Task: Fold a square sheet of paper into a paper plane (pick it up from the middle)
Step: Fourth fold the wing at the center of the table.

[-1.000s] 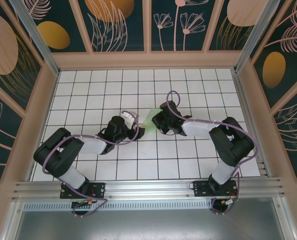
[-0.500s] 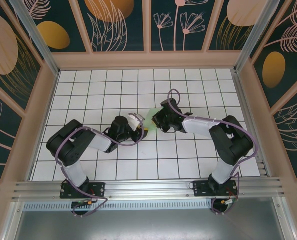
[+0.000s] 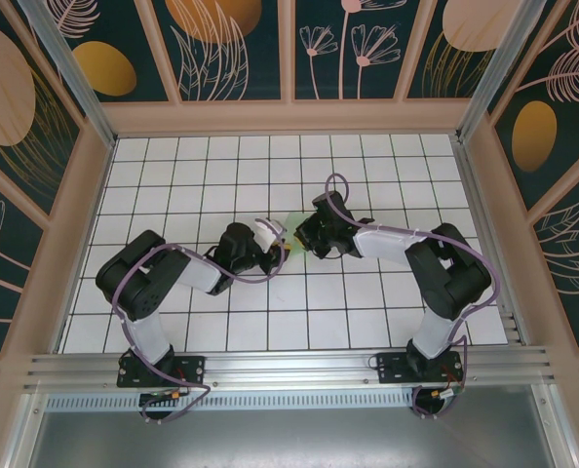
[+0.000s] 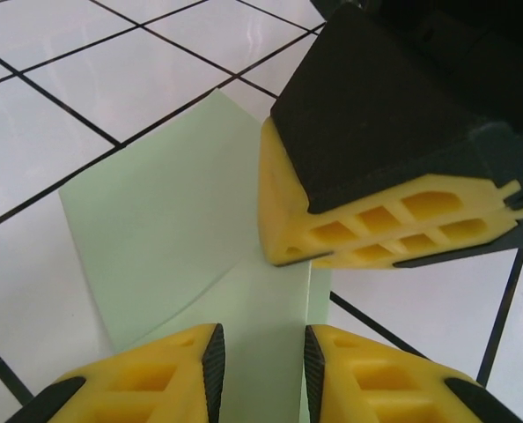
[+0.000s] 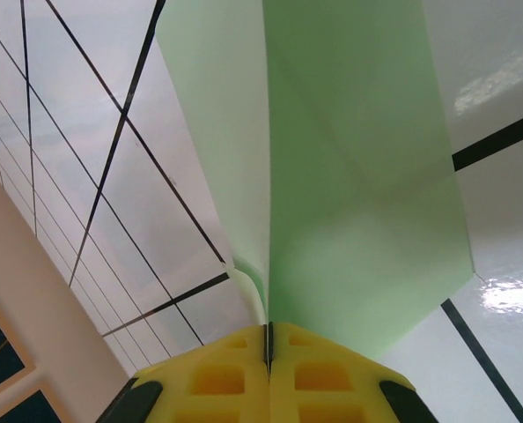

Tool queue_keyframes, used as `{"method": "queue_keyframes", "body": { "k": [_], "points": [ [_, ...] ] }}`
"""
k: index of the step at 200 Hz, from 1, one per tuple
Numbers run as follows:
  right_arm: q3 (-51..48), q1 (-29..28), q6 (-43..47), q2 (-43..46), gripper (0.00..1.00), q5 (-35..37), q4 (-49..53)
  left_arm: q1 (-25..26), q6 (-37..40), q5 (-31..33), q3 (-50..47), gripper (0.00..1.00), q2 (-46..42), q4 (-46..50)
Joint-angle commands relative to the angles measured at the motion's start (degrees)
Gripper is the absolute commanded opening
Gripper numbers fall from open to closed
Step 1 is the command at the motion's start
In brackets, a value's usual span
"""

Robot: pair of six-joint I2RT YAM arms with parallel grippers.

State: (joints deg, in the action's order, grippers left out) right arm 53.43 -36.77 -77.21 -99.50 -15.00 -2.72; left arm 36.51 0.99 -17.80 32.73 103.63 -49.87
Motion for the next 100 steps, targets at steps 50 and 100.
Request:
{"method": "queue_keyframes", "body": {
  "k": [50, 100],
  "points": [
    [2.0, 0.4, 0.8, -0.4, 0.00, -1.5, 1.9, 0.2, 2.8, 0.3, 1.7, 0.27, 2.2, 0.5],
    [1.4, 1.2, 3.8, 0.5, 0.19, -2.3, 1.5, 0.3, 1.1, 0.8, 1.0, 0.15, 2.2, -1.0]
  ]
}}
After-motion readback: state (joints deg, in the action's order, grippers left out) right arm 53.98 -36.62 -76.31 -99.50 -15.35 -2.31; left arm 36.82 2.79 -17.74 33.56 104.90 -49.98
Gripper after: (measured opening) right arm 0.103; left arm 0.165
